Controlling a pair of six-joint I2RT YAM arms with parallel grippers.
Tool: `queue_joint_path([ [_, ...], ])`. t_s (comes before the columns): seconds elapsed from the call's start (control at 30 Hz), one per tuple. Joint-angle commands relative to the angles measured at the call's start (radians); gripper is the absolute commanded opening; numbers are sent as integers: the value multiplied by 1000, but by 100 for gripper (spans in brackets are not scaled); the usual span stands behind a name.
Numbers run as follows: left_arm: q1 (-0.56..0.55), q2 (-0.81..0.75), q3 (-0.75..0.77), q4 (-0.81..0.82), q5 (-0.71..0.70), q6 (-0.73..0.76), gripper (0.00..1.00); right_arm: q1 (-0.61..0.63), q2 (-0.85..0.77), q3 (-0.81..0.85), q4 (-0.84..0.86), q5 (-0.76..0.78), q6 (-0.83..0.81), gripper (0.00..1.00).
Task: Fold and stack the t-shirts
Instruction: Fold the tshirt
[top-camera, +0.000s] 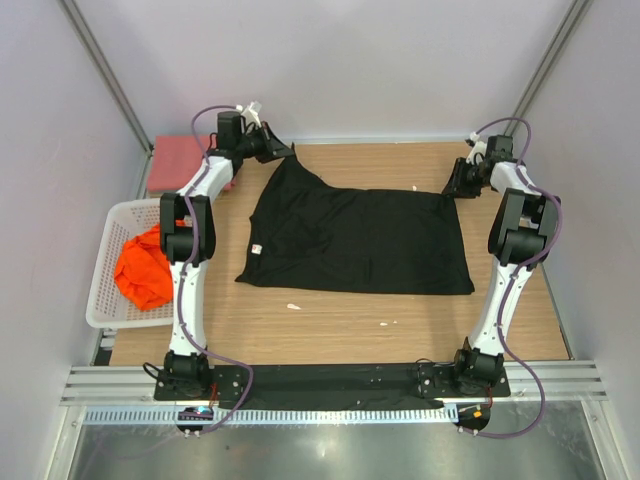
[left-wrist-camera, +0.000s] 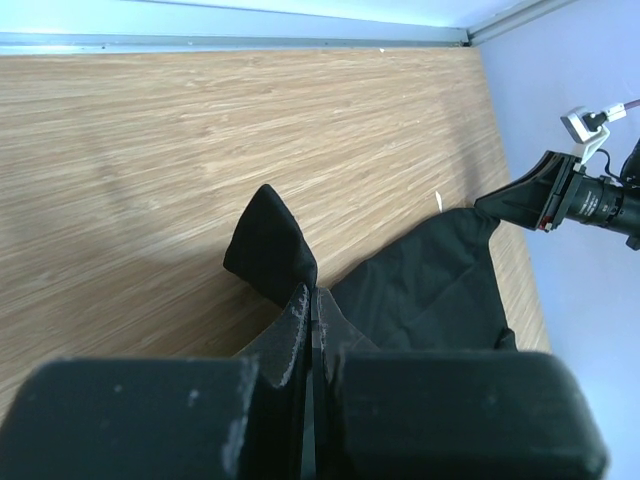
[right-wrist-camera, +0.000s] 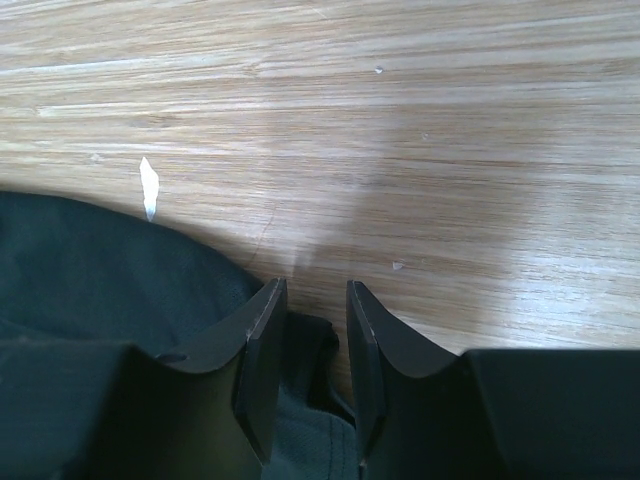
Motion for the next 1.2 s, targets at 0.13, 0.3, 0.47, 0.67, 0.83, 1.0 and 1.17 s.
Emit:
queue_joint_path([
  [0.13,3,9,52,18,28,-8,0,-1,-6,48,-22,-64,-40,37],
  [0.3,1,11,60,7,27,2,0,0,-23,56,-47,-58,-73,40],
  [0.47,3,17,74,1,24,-1,0,0,-9,74,-83,-43,-97,39],
  [0.67,1,15,75,-5,19,1,0,0,-15,47,-45,-17,-103,16],
  [0.83,3,20,77,-7,14,4,0,0,-26,18,35,-55,-91,1],
  [1.0,3,3,69,-8,11,15,0,0,-81,-58,125,-34,-94,1],
  [1.17,3,-66,-1,-8,-1,61,0,5,-173,-200,254,34,-94,1],
])
